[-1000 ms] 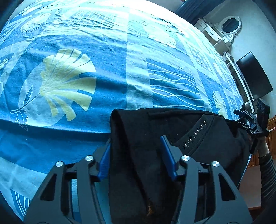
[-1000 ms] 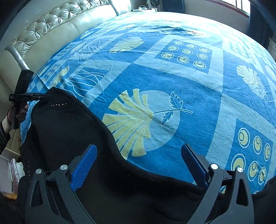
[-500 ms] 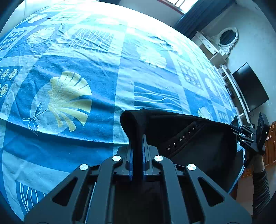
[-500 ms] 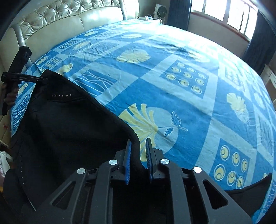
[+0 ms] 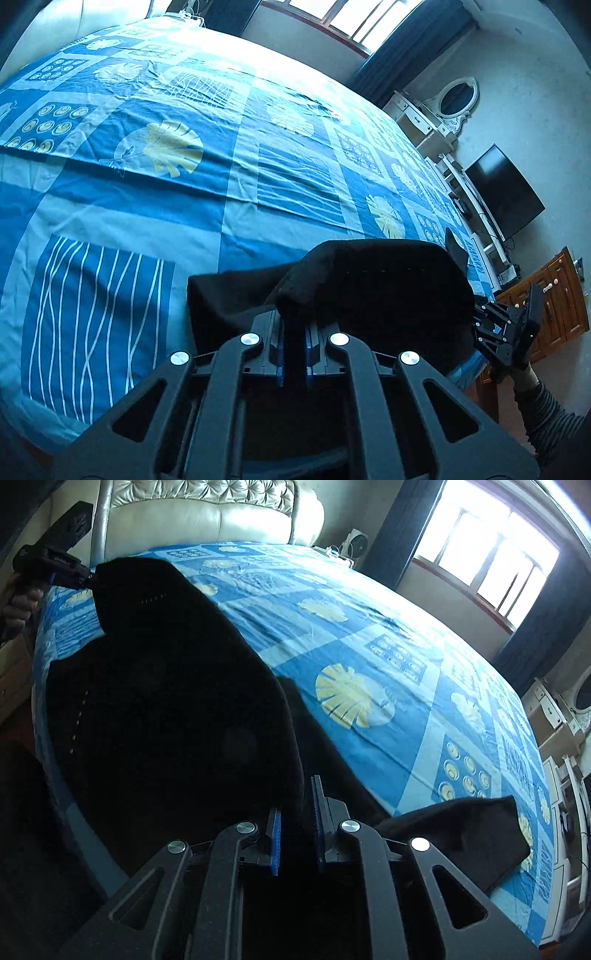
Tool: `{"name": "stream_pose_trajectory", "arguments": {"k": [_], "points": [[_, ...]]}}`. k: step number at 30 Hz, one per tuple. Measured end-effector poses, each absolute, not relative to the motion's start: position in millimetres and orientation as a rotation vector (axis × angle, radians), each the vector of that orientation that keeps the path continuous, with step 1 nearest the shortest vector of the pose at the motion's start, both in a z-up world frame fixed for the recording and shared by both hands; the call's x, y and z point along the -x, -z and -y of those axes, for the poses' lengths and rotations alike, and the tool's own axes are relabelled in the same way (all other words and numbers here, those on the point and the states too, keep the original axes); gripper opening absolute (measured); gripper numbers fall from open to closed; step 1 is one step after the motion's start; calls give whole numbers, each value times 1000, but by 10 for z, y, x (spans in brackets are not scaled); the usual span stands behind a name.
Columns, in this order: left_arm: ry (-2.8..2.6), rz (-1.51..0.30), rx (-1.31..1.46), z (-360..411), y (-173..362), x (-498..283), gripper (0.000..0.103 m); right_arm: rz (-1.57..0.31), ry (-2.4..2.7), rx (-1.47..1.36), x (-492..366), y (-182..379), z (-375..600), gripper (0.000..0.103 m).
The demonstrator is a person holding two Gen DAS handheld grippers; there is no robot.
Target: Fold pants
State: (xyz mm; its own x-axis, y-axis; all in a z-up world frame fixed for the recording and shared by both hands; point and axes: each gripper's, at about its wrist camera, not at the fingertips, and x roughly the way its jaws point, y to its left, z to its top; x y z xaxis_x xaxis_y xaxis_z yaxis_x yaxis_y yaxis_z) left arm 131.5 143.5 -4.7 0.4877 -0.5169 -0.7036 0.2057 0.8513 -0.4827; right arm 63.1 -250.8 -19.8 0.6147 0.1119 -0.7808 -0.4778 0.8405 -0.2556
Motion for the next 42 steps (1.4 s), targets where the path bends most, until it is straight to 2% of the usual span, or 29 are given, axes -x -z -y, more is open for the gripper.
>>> {"name": "stream_pose_trajectory", "arguments": {"k": [3,6,8,9,10,11,13,17,24,27,34,38,39,40,41,42], "points": [[429,-992,373,-1489,216,-1082,8,-880,-337,510,-470,429,2483,14],[404,-1033,390,-1563,412,-935,15,-892,-319,517,-390,548,2502,15],[375,-1066,365,-1579,516,-842,26,-894,-308,494,-331,546,2509,19],[351,-1073,346,-1592,549,-783,29,-902,-310,479,-303,529,2526,26],[338,-1073,339,-1611,562,-716,37,-908,-315,456,-269,497,2551,37],[330,-1069,347,-1642,570,-645,47,-911,-320,432,-215,467,2567,42],[319,-1067,395,-1725,593,-505,60,-923,-321,385,-128,414,2627,55],[305,-1066,535,-1816,603,-297,61,-984,-326,174,18,375,2824,57],[278,-1045,691,-1594,528,-318,65,-1079,-374,-548,-78,561,3348,57],[251,-1055,714,-1506,544,-389,65,-1078,-388,-752,-124,647,3420,57],[194,-1091,754,-1350,634,-544,67,-1073,-370,-927,-261,792,3354,60],[155,-1108,714,-1287,671,-607,65,-1029,-334,-1029,-369,858,3392,60],[140,-1115,685,-1266,670,-625,61,-1022,-316,-1017,-404,854,3389,51],[121,-1121,653,-1251,669,-640,47,-1031,-306,-981,-458,849,3374,30],[108,-1128,621,-1234,670,-656,33,-1049,-299,-937,-507,837,3353,17],[98,-1136,596,-1210,666,-660,28,-1054,-293,-919,-521,811,3353,9]]}}
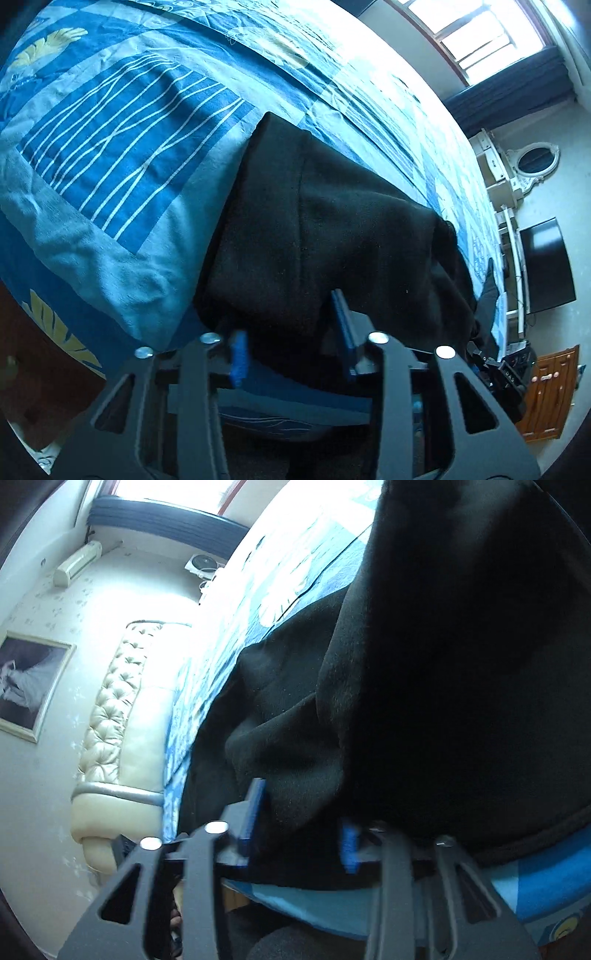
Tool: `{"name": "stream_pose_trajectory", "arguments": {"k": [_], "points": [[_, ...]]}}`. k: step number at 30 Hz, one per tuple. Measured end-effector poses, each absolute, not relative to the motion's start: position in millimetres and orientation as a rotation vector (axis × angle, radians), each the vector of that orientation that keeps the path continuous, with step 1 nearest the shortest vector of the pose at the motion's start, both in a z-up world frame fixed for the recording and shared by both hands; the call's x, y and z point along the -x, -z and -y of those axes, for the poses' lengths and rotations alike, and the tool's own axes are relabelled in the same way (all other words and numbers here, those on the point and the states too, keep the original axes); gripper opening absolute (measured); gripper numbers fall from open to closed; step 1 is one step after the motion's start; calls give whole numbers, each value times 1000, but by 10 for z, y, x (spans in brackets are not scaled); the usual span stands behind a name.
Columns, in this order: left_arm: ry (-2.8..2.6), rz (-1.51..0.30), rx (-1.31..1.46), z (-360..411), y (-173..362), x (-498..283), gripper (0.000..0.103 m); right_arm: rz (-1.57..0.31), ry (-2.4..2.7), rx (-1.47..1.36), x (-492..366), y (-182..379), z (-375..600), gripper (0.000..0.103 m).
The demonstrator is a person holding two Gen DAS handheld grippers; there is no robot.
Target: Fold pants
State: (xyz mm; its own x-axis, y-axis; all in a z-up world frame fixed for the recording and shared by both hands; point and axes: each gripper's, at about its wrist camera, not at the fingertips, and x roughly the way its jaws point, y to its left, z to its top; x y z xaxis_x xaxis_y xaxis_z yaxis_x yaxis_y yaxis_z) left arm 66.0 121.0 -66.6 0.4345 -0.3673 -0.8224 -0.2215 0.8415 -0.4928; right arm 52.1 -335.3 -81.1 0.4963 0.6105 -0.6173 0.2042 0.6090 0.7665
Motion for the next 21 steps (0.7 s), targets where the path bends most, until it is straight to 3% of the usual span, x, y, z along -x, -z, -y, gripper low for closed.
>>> {"name": "stream_pose_trajectory", "arguments": {"k": [2,6,14,19,21], "points": [[96,-1141,580,-1208,656,-638,20,-1034,-305,-893,-494,686,3334,8],[103,-1149,540,-1217,665,-529,20,-982,-323,-805,-283,411,3359,8],[143,-1141,560,-1296,748,-500,21,-1043,-311,-742,-317,831,3340,11],[113,-1108,431,-1255,532,-400,31,-1065,-303,-793,-223,675,3640,45],[93,-1078,352,-1214,415,-343,36,-1057,-253,-741,-182,524,3800,48]]}}
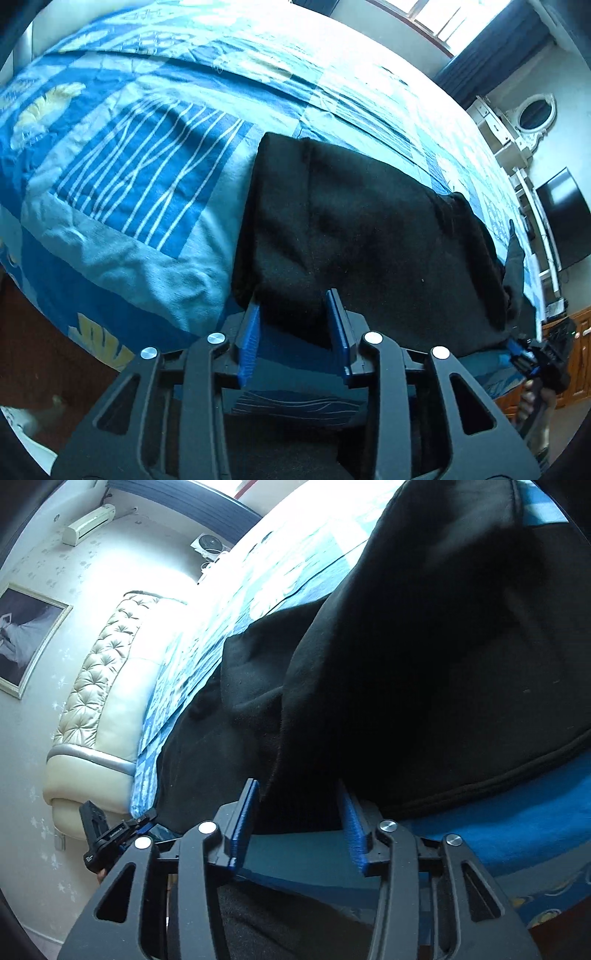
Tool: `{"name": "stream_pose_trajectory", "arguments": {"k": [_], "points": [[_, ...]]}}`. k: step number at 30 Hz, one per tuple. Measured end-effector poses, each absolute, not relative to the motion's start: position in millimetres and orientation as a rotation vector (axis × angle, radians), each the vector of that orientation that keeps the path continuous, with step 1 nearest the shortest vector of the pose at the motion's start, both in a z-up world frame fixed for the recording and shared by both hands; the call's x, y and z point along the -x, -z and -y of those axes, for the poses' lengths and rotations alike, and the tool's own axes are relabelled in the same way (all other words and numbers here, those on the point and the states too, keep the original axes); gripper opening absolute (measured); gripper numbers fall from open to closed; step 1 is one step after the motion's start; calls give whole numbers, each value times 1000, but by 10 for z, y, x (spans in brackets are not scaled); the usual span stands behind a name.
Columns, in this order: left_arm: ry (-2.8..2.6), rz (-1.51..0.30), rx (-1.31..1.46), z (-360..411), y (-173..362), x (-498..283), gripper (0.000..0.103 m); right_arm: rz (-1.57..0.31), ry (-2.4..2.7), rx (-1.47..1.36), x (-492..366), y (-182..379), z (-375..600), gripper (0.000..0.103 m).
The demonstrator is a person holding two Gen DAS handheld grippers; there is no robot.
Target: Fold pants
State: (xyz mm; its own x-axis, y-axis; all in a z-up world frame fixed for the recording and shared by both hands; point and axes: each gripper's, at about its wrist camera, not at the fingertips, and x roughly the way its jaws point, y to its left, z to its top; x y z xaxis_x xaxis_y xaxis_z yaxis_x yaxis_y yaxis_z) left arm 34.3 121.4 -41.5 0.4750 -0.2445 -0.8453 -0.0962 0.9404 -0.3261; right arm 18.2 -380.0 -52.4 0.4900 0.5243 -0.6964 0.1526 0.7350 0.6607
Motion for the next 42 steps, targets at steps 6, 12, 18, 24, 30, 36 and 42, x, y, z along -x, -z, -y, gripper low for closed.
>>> {"name": "stream_pose_trajectory", "arguments": {"k": [6,12,18,24,30,36,42], "points": [[72,-999,329,-1144,146,-322,56,-927,-69,-730,-387,163,4658,55],[69,-1029,337,-911,309,-680,66,-925,158,-735,-1434,107,5438,58],[36,-1070,329,-836,527,-801,70,-1003,366,-662,-2468,303,5749,66],[23,-1066,300,-817,574,-785,77,-1124,440,-556,-2712,659,5825,23],[-14,-1067,290,-812,609,-801,82,-886,290,-610,-1865,89,5982,8],[-29,-1059,295,-807,603,-785,83,-671,270,-811,-332,-117,6597,8],[-49,-1058,268,-775,621,-792,85,-717,367,-949,653,548,7019,8]]}}
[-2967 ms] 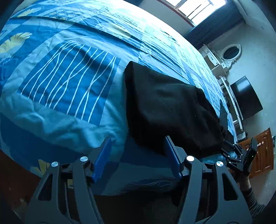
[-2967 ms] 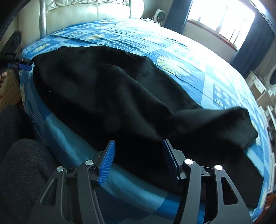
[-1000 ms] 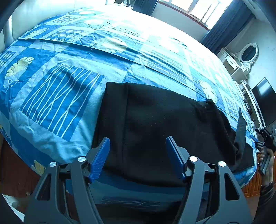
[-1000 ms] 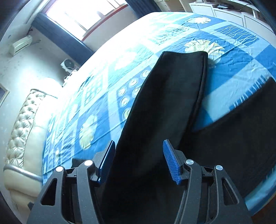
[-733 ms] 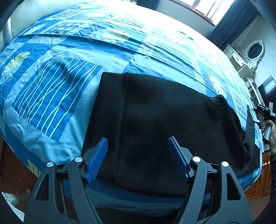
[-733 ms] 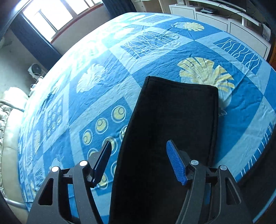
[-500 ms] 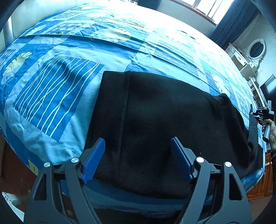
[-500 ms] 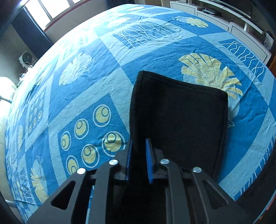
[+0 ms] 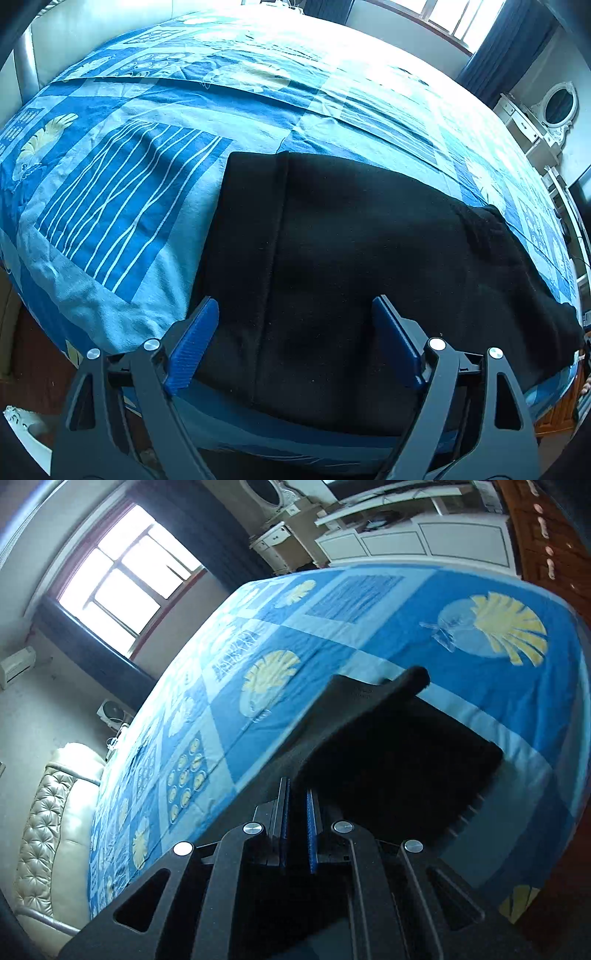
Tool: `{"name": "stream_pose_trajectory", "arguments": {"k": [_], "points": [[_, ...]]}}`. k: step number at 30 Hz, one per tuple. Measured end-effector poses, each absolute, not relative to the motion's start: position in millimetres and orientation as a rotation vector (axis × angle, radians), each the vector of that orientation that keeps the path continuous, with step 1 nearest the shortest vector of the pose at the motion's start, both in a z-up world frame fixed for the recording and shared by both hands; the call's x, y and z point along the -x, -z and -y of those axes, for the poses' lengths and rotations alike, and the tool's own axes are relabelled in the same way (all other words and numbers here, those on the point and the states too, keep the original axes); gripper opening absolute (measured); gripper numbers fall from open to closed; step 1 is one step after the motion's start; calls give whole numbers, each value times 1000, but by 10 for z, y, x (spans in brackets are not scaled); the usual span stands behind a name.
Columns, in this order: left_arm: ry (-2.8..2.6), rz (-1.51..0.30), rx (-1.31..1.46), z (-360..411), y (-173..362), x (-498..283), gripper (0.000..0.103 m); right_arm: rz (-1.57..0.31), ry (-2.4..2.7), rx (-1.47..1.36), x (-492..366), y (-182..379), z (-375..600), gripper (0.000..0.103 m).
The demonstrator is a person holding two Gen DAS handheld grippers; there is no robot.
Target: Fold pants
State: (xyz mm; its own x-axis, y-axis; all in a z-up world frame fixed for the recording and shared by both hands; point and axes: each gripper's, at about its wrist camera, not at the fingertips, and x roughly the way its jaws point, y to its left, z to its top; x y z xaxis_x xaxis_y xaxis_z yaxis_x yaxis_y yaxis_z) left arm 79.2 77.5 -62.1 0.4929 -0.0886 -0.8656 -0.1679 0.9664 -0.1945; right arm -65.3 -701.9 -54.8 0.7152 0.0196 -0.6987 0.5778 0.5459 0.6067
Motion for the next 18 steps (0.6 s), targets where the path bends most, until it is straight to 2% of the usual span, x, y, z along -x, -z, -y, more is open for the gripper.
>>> {"name": "stream_pose_trajectory", "arguments": {"k": [3,5,7,11,12,15,16,18], "points": [[-66,-1057,261,-760,639,-804,89,-768,347,-1015,795,900,7040,8],[-72,-1057,255,-751,638,-803,89,-748,315,-1061,881,936,7056,10],[-73,-1059,250,-748,637,-803,89,-765,306,-1071,942,863,7084,11],[-74,-1064,252,-752,639,-808,90,-783,395,-846,966,439,7151,11],[-77,-1065,252,-750,641,-810,90,-762,411,-803,936,336,7212,15],[-88,-1066,247,-741,652,-821,91,-712,384,-757,682,168,7491,42],[-91,-1067,246,-740,654,-825,91,-715,360,-735,523,149,7576,47],[-96,-1068,248,-741,653,-827,92,-739,347,-668,207,142,7699,47]]}}
